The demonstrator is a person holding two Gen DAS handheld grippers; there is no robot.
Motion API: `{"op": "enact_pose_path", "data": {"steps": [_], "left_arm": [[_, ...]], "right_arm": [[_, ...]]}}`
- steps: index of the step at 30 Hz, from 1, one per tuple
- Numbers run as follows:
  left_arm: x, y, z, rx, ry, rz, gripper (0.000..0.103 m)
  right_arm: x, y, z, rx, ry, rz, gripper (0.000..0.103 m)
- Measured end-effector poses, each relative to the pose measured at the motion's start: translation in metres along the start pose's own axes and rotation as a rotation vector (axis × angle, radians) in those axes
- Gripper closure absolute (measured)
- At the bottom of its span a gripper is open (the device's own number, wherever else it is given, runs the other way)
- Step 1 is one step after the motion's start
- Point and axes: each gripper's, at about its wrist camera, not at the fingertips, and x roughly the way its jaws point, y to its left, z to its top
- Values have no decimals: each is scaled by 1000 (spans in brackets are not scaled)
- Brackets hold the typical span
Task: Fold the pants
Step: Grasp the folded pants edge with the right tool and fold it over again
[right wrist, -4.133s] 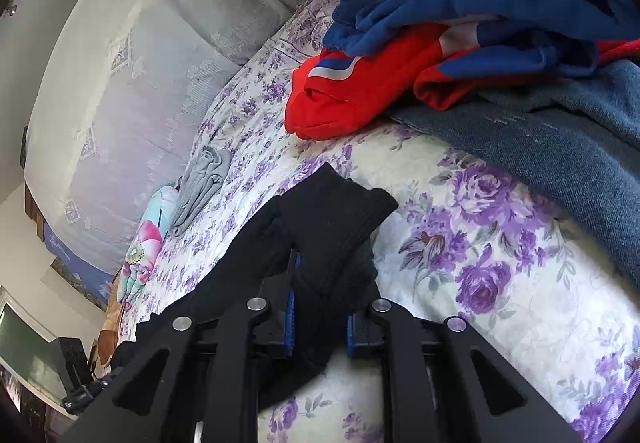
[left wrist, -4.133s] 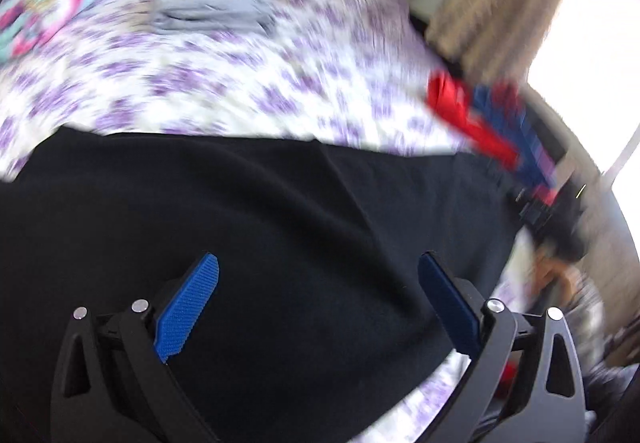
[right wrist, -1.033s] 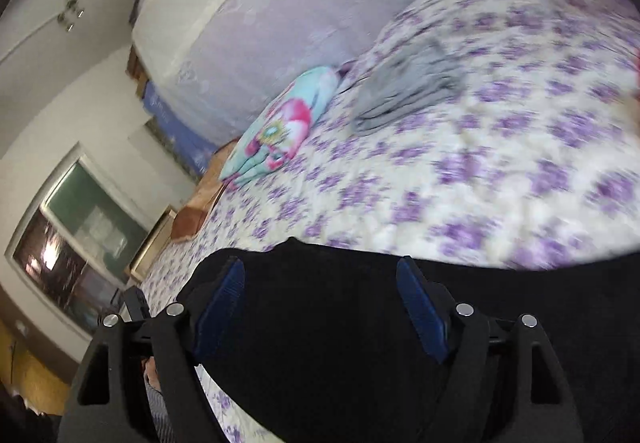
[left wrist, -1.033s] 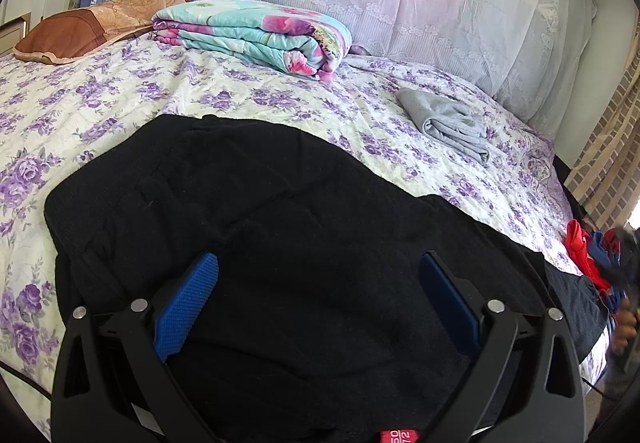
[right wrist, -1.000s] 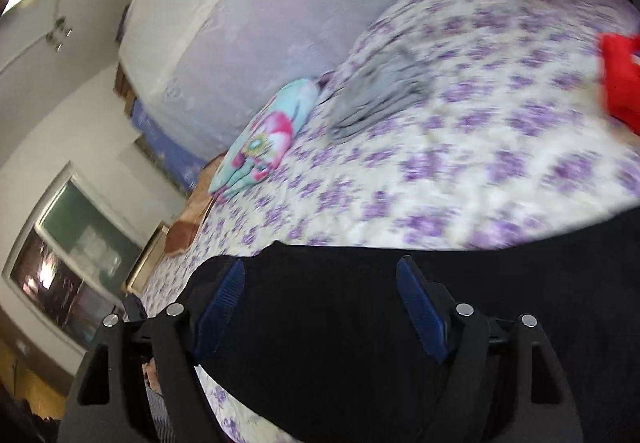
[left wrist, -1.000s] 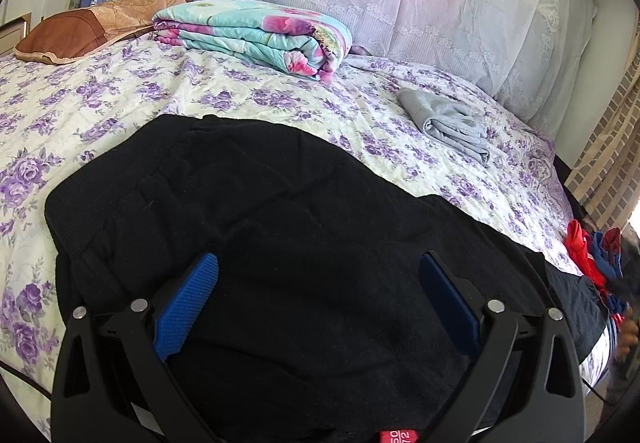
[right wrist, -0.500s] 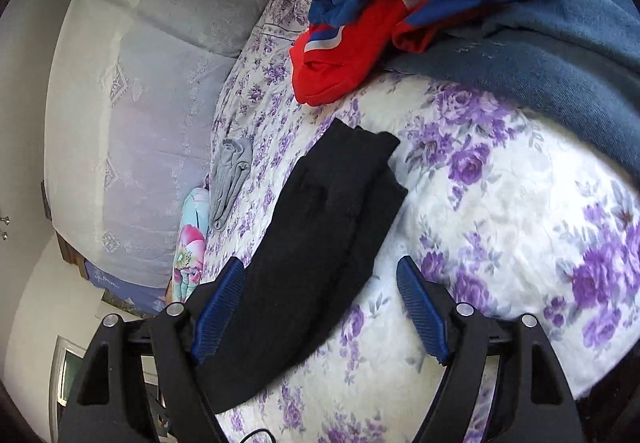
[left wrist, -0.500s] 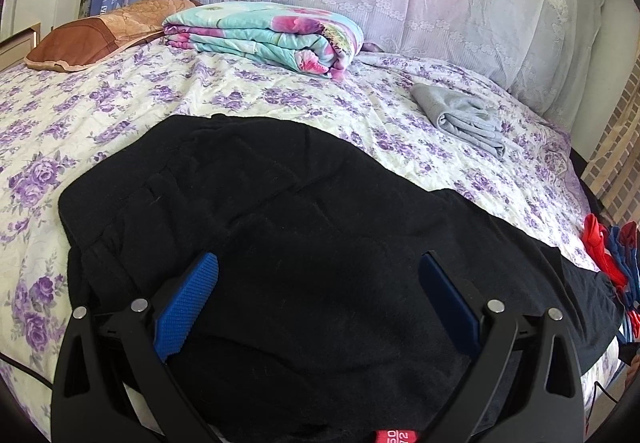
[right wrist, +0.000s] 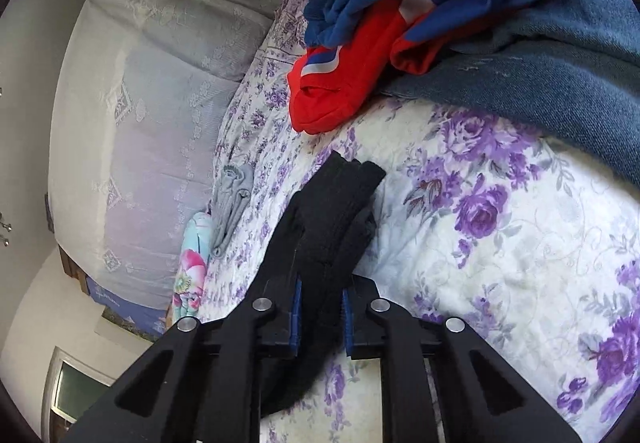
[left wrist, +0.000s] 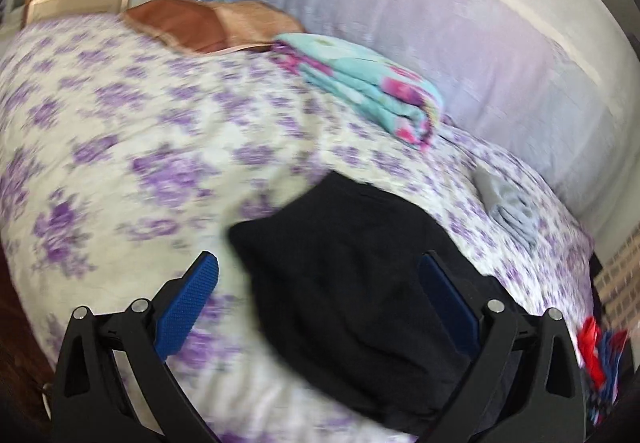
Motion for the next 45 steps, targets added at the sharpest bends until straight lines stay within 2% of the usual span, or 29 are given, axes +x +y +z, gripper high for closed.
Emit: {"op": "enact_pose_path", "data": {"steps": [2, 4, 7, 11, 13, 16, 18, 20, 21, 23, 25, 27, 29, 31, 36, 37, 39, 43, 45], "left_arm": [[3, 22, 0, -82, 13, -9, 5], [7, 36, -3, -135, 25, -55, 5], [8, 28, -6, -71, 7, -24, 5], [15, 10, -18, 70, -5, 84, 5], [15, 9, -18, 84, -3, 84, 5], [12, 20, -16, 37, -9, 20, 5], [10, 23, -17, 26, -16, -3, 5], [12, 21, -16, 36, -14, 0, 5], [12, 21, -16, 43, -13, 2, 5], [12, 20, -16, 47, -12, -2, 5], [12, 21, -16, 49, -16, -9, 5], [13, 20, -16, 50, -19, -12, 5], [13, 21, -16, 51, -20, -16, 5], [12, 22, -16, 50, -21, -22, 5], [13, 22, -15, 54, -17, -22, 5], [13, 22, -15, 55, -15, -21, 5], [14, 21, -15, 57, -12, -19, 5], [15, 20, -14, 60, 1, -11, 5], [16, 18, -13, 64, 17, 0, 5]], "right_arm": [[-4, 24, 1, -73, -35, 11, 88], [-8, 58, 0, -171, -65, 29, 88], [-7, 125, -12, -376, -92, 42, 88], [15, 212, -54, -683, -69, 63, 88], [38, 250, -88, -833, -22, 79, 88], [86, 292, -156, -1091, 89, 61, 89], [126, 300, -208, -1247, 237, 20, 88], [167, 287, -273, -1418, 440, -33, 88], [174, 278, -297, -1487, 490, -61, 88], [167, 270, -324, -1617, 444, -73, 78], [149, 281, -316, -1561, 472, 17, 67], [129, 298, -298, -1470, 452, 83, 65], [119, 309, -283, -1427, 424, 105, 65], [121, 311, -271, -1395, 390, 77, 65], [160, 298, -260, -1274, 399, 10, 64], [172, 293, -263, -1263, 418, -27, 60], [204, 273, -276, -1258, 515, -106, 52], [207, 270, -266, -1177, 538, -62, 50], [194, 271, -254, -1130, 499, 4, 39]]}}
